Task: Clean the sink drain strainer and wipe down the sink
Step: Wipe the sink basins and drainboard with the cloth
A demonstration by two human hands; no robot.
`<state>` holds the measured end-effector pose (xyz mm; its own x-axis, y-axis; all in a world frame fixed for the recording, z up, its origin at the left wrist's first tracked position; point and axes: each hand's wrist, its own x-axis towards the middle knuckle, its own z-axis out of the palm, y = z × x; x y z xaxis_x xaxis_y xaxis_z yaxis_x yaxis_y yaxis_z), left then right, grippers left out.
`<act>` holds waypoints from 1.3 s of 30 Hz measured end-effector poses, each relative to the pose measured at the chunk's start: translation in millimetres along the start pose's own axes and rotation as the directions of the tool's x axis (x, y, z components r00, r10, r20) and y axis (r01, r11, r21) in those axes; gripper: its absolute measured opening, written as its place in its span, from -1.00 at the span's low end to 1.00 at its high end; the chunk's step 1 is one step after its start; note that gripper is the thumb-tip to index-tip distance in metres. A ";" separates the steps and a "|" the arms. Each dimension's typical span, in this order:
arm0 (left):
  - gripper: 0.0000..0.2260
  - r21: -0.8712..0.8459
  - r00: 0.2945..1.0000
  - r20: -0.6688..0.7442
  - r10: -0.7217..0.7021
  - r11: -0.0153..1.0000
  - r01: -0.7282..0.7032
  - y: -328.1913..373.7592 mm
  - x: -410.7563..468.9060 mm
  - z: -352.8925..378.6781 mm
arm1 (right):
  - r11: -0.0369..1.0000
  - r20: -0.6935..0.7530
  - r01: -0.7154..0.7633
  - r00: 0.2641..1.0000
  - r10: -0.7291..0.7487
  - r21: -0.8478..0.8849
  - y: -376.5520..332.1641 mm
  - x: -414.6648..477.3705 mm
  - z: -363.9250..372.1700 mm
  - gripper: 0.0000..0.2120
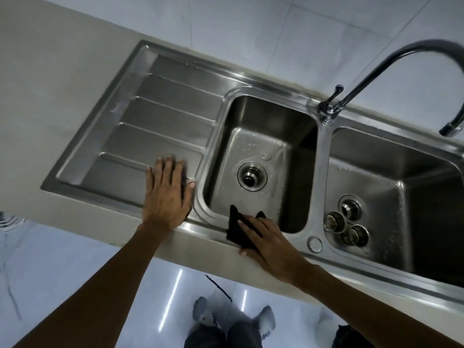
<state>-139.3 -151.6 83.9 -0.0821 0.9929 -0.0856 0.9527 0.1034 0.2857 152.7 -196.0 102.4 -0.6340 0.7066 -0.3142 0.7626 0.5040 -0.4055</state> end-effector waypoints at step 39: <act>-0.31 0.120 0.992 -0.039 0.117 0.987 -0.111 19.9 117.7 30.2 | 0.942 -0.132 -0.326 0.940 0.315 -0.078 112.5 276.5 65.7 -0.37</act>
<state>-121.2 -34.5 50.7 0.0181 0.9997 -0.0142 0.9841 -0.0153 0.1771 54.9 23.4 -86.5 -0.3393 0.8882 -0.3099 0.9352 0.2830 -0.2126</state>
